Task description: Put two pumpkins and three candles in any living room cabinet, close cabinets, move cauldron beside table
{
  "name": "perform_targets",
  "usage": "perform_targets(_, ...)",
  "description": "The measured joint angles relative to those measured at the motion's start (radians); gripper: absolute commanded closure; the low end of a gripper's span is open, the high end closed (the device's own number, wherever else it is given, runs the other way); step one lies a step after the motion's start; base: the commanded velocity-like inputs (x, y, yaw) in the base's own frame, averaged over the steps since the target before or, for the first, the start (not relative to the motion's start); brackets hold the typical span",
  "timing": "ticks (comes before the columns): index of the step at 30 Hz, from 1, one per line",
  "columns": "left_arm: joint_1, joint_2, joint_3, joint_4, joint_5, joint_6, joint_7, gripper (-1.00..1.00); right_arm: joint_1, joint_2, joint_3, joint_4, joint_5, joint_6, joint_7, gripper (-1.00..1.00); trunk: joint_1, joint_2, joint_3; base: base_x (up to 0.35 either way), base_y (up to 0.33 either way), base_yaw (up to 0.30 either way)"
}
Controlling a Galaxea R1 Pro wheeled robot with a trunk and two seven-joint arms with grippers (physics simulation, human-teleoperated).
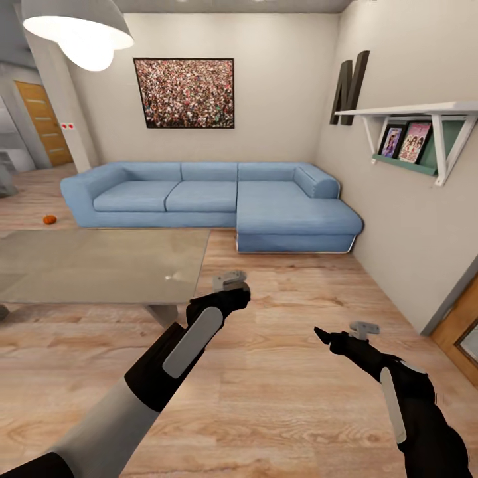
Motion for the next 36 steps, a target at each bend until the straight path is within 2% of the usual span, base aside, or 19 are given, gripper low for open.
perform_targets(29, 0.001, 0.0, 0.0, 0.001, 0.0, 0.0, 0.0, 1.0, 0.0, 0.0, 0.0, -0.001, -0.001, 0.0, 0.0, -1.0, -0.111, 0.203, 0.123, 0.0, 0.0, 0.214)
perform_targets(36, 0.0, 0.0, 0.0, 0.001, -0.001, 0.0, 0.0, 1.0, 0.0, 0.0, 0.0, -0.002, 0.0, 0.0, 0.001, -1.0, -0.138, 0.252, 0.146, 0.0, 0.0, 0.11)
